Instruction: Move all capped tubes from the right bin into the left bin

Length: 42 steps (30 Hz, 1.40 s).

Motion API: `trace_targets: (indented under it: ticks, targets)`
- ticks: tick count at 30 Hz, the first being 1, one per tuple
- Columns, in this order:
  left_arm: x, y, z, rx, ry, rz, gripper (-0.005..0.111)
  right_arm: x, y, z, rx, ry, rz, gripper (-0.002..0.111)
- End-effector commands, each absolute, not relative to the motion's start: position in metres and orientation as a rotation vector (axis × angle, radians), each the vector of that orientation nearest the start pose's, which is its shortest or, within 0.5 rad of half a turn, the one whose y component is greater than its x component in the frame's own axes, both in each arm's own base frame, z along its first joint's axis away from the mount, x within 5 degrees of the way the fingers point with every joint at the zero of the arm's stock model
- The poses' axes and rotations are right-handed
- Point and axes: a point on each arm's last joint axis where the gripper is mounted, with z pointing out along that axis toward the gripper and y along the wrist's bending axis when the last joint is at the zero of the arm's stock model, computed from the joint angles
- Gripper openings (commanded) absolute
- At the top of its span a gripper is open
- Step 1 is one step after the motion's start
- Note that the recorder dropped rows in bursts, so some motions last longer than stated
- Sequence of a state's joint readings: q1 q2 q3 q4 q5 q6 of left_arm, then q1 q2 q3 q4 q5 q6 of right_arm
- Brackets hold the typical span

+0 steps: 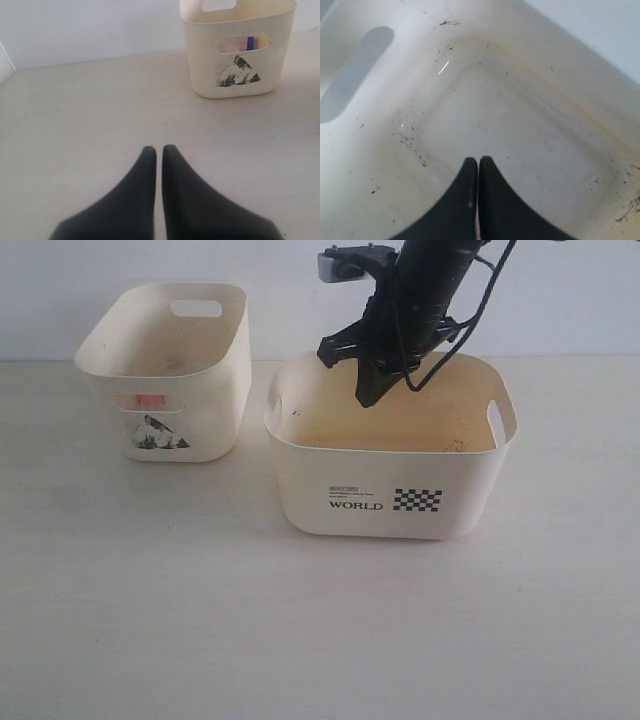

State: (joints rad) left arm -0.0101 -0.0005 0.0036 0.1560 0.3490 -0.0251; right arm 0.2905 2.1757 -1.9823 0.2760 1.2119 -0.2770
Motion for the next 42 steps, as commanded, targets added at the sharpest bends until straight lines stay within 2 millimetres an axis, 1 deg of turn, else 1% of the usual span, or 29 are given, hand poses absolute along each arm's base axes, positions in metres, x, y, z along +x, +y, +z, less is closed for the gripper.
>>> trace_targets:
  ticks: [1, 2, 4, 8, 10, 14, 16, 19, 26, 28, 30, 33, 35, 37, 39, 42]
  targets:
    - [0.054, 0.004, 0.183, 0.074, 1.823, 0.119, 0.004, 0.44, 0.155, 0.251, -0.704, 2.769, 0.398, 0.0]
    - [0.054, 0.004, 0.183, 0.074, 1.823, 0.119, 0.004, 0.44, 0.155, 0.251, -0.704, 2.768, 0.398, 0.0]
    - [0.054, 0.004, 0.183, 0.074, 1.823, 0.119, 0.004, 0.441, 0.155, 0.245, -0.717, 2.777, 0.395, 0.0]
    - [0.054, 0.004, 0.183, 0.075, 1.822, 0.121, 0.004, 0.444, 0.156, 0.229, -0.725, 2.812, 0.403, 0.0]
    - [0.054, 0.004, 0.183, 0.076, 1.822, 0.123, 0.004, 0.445, 0.157, 0.224, -0.72, 2.823, 0.41, 0.0]
    - [0.053, 0.006, 0.183, 0.114, 1.818, 0.181, 0.004, 0.452, 0.144, 0.213, -0.634, 2.86, 0.453, 0.0]
    - [0.053, 0.006, 0.183, 0.118, 1.818, 0.188, 0.004, 0.454, 0.138, 0.213, -0.613, 2.864, 0.457, 0.0]
    - [0.053, 0.006, 0.183, 0.118, 1.818, 0.188, 0.004, 0.455, 0.134, 0.213, -0.594, 2.864, 0.469, 0.0]
    - [0.053, 0.006, 0.183, 0.118, 1.818, 0.188, 0.004, 0.454, 0.14, 0.217, -0.569, 2.849, 0.558, 0.0]
    - [0.053, 0.006, 0.183, 0.118, 1.818, 0.188, 0.004, 0.453, 0.14, 0.219, -0.57, 2.844, 0.558, 0.0]
    - [0.053, 0.006, 0.183, 0.118, 1.818, 0.188, 0.004, 0.452, 0.139, 0.225, -0.559, 2.836, 0.555, 0.0]
    - [0.053, 0.006, 0.183, 0.118, 1.818, 0.188, 0.004, 0.449, 0.136, 0.237, -0.48, 2.842, 0.511, 0.0]
    - [0.053, 0.006, 0.183, 0.118, 1.818, 0.188, 0.004, 0.447, 0.133, 0.248, -0.479, 2.824, 0.473, 0.0]
    - [0.053, 0.006, 0.183, 0.118, 1.818, 0.188, 0.004, 0.441, 0.131, 0.255, -0.464, 2.821, 0.474, 0.0]
    - [0.053, 0.006, 0.183, 0.118, 1.818, 0.188, 0.004, 0.433, 0.13, 0.254, -0.458, 2.847, 0.478, 0.0]
    - [0.053, 0.006, 0.183, 0.118, 1.818, 0.188, 0.004, 0.42, 0.127, 0.239, -0.469, 2.915, 0.482, 0.0]
